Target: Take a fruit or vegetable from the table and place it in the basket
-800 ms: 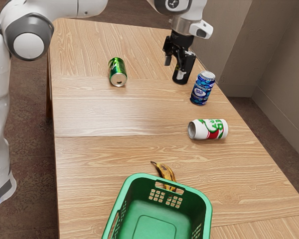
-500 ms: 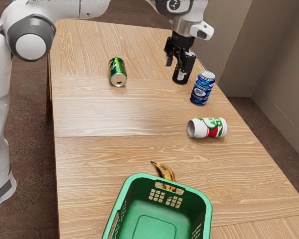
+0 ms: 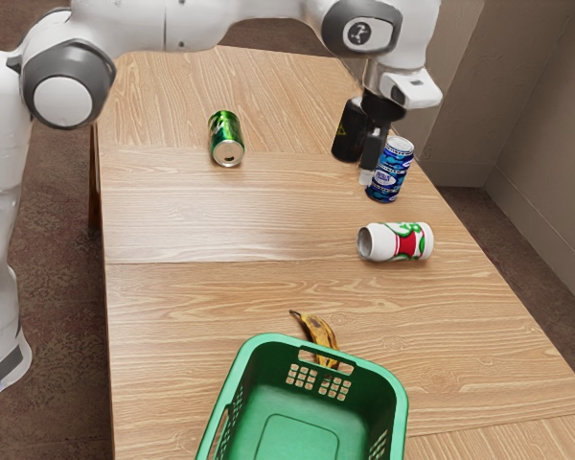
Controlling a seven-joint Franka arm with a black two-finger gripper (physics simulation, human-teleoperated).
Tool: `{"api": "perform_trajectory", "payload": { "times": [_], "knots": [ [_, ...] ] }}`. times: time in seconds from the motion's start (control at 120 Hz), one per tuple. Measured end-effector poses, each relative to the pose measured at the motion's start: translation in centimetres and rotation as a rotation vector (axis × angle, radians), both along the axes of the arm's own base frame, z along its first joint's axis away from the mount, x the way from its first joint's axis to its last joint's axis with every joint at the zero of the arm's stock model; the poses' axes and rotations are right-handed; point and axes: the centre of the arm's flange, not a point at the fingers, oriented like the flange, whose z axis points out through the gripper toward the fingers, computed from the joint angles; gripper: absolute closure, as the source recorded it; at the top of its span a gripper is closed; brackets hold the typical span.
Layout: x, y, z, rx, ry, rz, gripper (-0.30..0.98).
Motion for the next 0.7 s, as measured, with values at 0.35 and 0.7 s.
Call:
{"api": "perform_trajectory", "payload": {
  "times": [0.35,0.7],
  "knots": [
    [0.7,-9.8,-3.3,-0.01,-0.012,-0.393,0.0],
    [0.1,-12.1,-6.2,0.009,0.017,-0.57,0.0]
  ]
}}
